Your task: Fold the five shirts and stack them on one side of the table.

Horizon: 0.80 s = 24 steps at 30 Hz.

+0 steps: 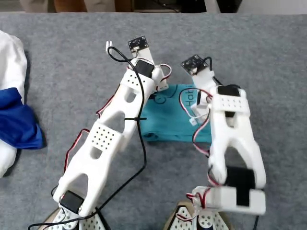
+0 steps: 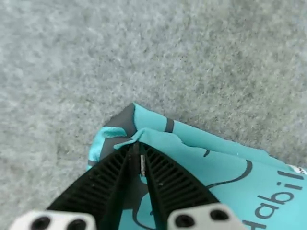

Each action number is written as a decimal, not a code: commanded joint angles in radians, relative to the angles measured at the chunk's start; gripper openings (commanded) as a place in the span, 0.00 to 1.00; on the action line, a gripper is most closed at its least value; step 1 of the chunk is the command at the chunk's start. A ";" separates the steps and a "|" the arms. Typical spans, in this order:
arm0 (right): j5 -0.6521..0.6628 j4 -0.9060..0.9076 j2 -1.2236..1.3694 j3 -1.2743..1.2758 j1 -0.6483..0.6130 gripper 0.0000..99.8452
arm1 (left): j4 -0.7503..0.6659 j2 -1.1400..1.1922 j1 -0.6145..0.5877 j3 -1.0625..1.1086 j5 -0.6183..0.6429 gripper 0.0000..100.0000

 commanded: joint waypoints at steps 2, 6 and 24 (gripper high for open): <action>-0.008 -0.012 0.093 -0.053 -0.005 0.01 | 0.008 -0.013 -0.018 -0.015 0.005 0.02; -0.005 -0.008 0.051 0.013 -0.013 0.01 | 0.008 -0.013 -0.018 -0.015 0.005 0.02; 0.155 0.032 -0.357 0.401 0.160 0.01 | 0.008 -0.013 -0.018 -0.015 0.005 0.02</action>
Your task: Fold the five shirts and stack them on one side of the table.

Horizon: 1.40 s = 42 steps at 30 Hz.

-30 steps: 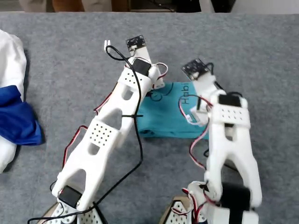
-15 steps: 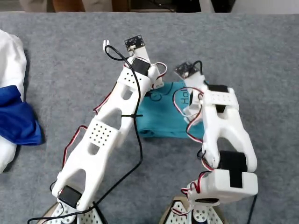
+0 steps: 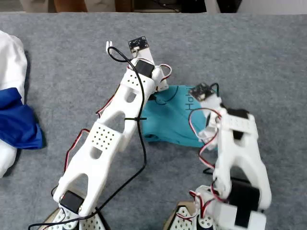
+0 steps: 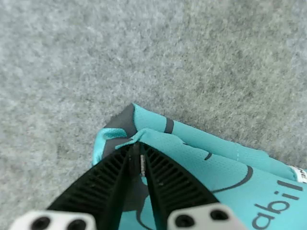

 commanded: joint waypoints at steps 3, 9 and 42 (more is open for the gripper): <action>0.017 0.084 -0.220 0.044 0.015 0.01 | 0.006 -0.013 -0.018 -0.015 0.003 0.02; 0.038 0.100 -0.295 0.068 0.024 0.01 | 0.006 -0.013 -0.018 -0.015 0.003 0.02; -0.066 0.095 0.803 -1.133 -0.071 0.01 | 0.278 -0.599 0.003 0.528 -0.330 0.02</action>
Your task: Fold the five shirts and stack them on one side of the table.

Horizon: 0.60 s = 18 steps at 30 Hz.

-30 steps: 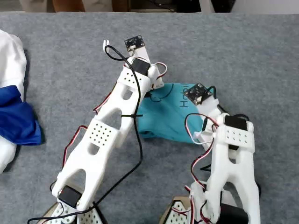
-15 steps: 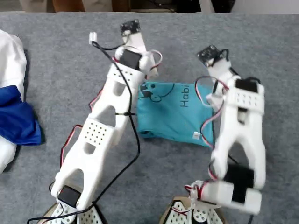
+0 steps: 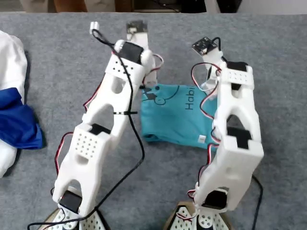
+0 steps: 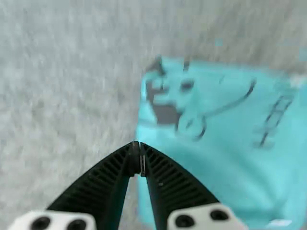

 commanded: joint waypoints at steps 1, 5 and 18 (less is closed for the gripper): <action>-0.012 0.017 0.036 -0.110 -0.012 0.01 | 0.012 -0.150 0.040 0.221 -0.041 0.02; -0.012 0.015 0.067 -0.131 -0.010 0.01 | -0.061 -0.188 0.068 0.422 -0.072 0.02; -0.005 -0.006 0.076 -0.124 -0.012 0.01 | -0.061 -0.285 0.100 0.404 -0.064 0.02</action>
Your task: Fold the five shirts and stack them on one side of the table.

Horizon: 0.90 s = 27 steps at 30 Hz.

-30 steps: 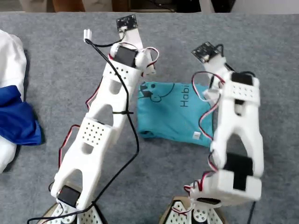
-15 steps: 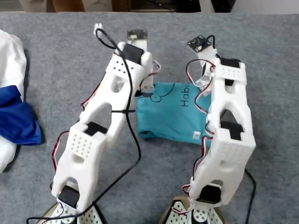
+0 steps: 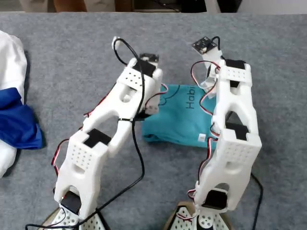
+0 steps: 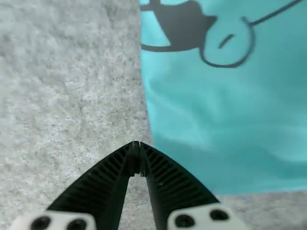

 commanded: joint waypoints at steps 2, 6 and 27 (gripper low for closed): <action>-0.002 -0.015 0.005 -0.048 -0.012 0.01 | 0.020 -0.125 0.054 -0.052 0.002 0.02; -0.003 -0.017 0.038 -0.058 -0.010 0.01 | -0.069 -0.145 0.103 0.049 0.037 0.02; 0.043 -0.087 0.042 -0.059 -0.008 0.01 | -0.578 -0.272 0.077 0.766 0.040 0.02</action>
